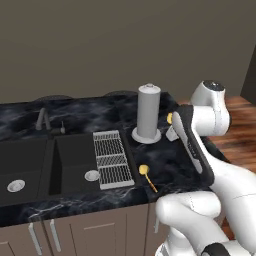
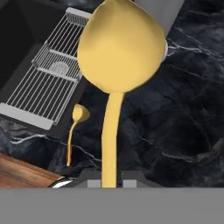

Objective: Organize the utensils by type. Pick up the wooden spoons from the counter and place them in the open cabinet. Then pick up the metallic utensils from the counter and place them in the open drawer.

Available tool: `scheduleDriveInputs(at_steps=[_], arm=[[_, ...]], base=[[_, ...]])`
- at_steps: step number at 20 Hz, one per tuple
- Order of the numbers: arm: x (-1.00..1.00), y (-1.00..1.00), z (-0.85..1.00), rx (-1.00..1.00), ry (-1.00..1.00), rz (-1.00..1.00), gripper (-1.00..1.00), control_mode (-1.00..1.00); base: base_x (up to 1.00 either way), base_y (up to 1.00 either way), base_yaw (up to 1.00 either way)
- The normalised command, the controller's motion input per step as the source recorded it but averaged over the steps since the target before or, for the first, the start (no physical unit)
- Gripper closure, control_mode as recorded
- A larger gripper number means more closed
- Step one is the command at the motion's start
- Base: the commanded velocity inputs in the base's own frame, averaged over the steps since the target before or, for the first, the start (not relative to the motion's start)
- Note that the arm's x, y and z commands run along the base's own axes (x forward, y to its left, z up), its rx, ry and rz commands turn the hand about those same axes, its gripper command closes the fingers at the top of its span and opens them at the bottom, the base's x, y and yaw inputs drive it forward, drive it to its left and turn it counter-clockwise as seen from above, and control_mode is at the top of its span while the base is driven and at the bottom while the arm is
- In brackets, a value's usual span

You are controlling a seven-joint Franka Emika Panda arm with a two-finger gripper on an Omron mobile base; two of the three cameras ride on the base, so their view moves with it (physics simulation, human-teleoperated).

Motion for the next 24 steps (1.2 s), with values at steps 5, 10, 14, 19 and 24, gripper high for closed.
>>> scheduleDriveInputs(at_steps=[5, 10, 14, 19, 24], arm=[[-0.52, 0.37, 0.42, 0.0, -0.11, 0.03, 1.0, -1.0], [-0.63, 0.23, 0.41, 0.0, -0.06, 0.02, 1.0, -1.0], [-0.64, 0.18, 0.35, 0.0, 0.0, 0.02, 1.0, -1.0], [-0.52, 0.21, 0.19, 0.0, 0.0, 0.02, 1.0, -1.0], [-0.44, 0.02, 0.19, 0.0, 0.0, 0.0, 1.0, -1.0]], base=[[0.0, 0.0, 0.0], [0.0, 0.0, 0.0], [0.0, 0.0, 0.0], [0.0, 0.0, 0.0], [0.0, 0.0, 0.0]])
